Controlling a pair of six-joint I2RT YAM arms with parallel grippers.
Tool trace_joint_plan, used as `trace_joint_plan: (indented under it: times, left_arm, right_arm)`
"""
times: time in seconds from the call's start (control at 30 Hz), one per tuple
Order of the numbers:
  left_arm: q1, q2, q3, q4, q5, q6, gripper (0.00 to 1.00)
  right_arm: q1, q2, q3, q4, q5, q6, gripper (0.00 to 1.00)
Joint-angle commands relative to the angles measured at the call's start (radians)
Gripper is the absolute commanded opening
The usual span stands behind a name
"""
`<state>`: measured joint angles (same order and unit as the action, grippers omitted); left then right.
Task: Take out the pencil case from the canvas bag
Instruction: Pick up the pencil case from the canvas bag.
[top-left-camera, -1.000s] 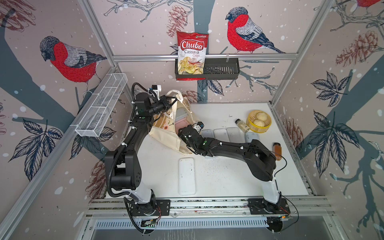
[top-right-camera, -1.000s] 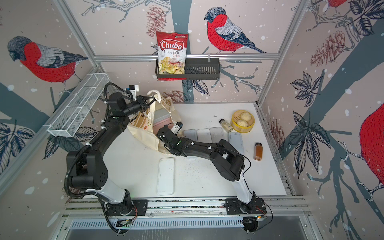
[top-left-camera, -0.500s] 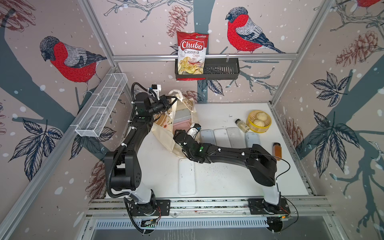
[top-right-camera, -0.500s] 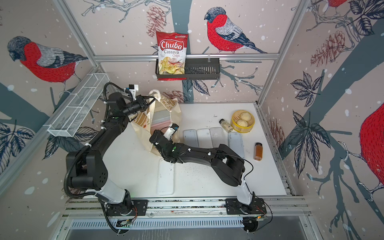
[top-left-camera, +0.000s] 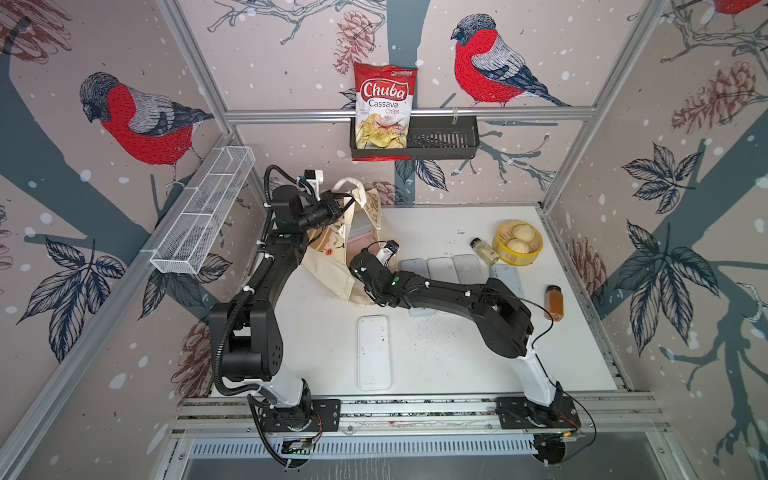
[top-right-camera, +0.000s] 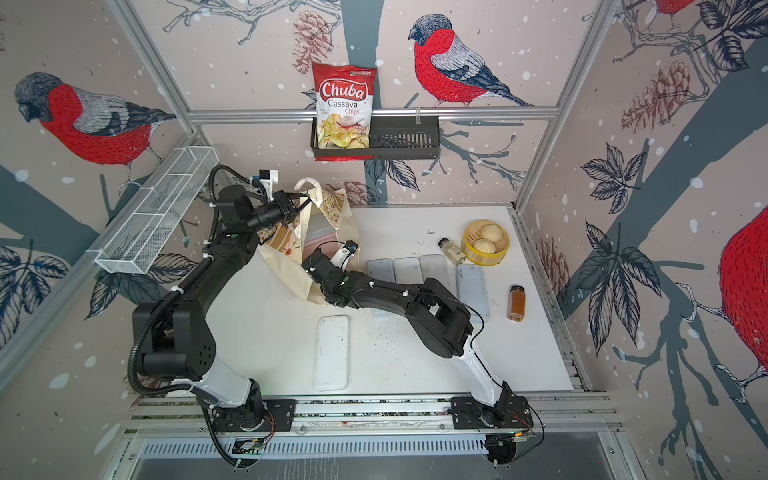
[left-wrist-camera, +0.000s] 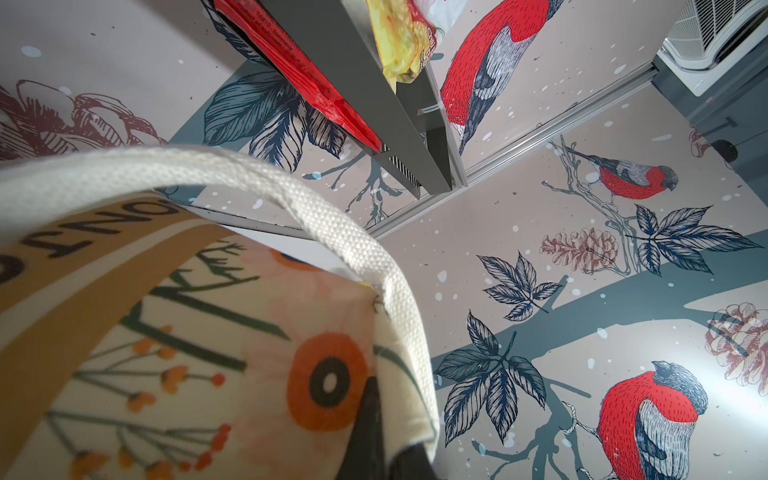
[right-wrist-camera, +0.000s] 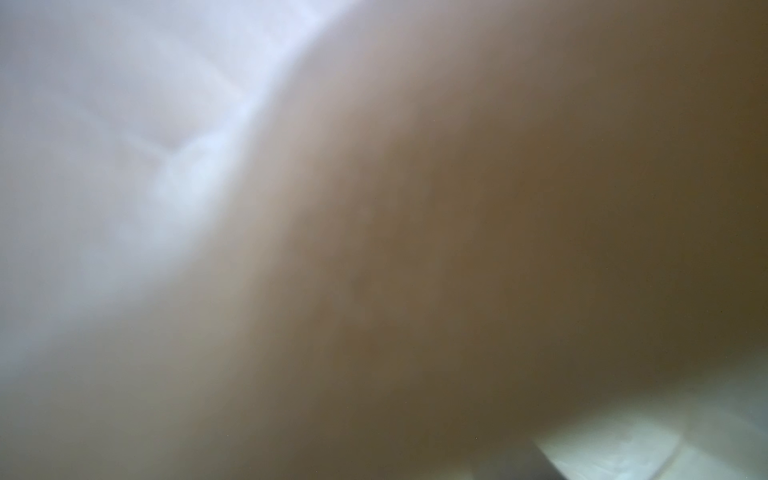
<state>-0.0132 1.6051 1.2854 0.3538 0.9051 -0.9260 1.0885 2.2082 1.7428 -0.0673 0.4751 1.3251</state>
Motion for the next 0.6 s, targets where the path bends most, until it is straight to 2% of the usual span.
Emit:
trace_joint_plan:
  times: [0.0, 0.13, 0.3, 0.43, 0.57]
  left_arm:
    - [-0.005, -0.012, 0.006, 0.110, 0.020, 0.006, 0.00]
    - [-0.004, -0.010, 0.009, 0.103, 0.017, 0.010, 0.00]
    - [-0.005, -0.010, 0.006, 0.103, 0.016, 0.007, 0.00]
    - [-0.006, -0.014, 0.006, 0.107, 0.016, 0.007, 0.00]
    - [-0.005, -0.010, 0.005, 0.105, 0.015, 0.007, 0.00]
  right_arm:
    - [0.033, 0.025, 0.098, -0.161, 0.110, -0.042, 0.64]
    - [0.084, -0.017, 0.069, -0.168, 0.278, -0.161, 0.64]
    - [0.119, -0.060, -0.029, -0.020, 0.367, -0.330, 0.63]
    - [0.120, -0.007, 0.044, -0.086, 0.368, -0.377, 0.63]
    - [0.134, 0.044, 0.124, -0.201, 0.435, -0.384, 0.63]
